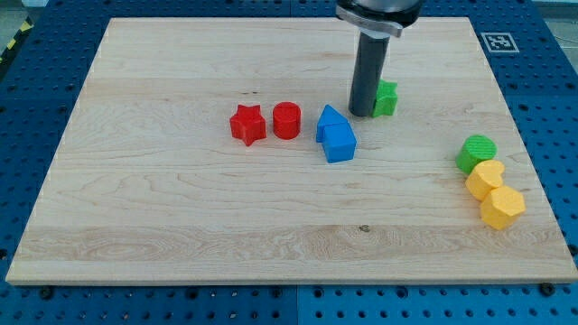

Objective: Slightly push the blue cube into the blue triangle

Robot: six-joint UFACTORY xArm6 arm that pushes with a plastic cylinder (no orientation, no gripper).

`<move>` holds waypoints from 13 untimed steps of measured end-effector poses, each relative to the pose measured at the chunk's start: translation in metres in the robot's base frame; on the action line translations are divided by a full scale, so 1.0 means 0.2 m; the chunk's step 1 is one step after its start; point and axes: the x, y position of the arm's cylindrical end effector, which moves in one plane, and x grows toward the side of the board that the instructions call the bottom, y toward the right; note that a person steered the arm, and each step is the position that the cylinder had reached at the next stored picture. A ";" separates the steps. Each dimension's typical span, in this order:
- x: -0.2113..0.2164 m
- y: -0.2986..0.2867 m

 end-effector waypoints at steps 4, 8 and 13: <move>-0.13 0.05; -0.08 0.18; 0.00 0.53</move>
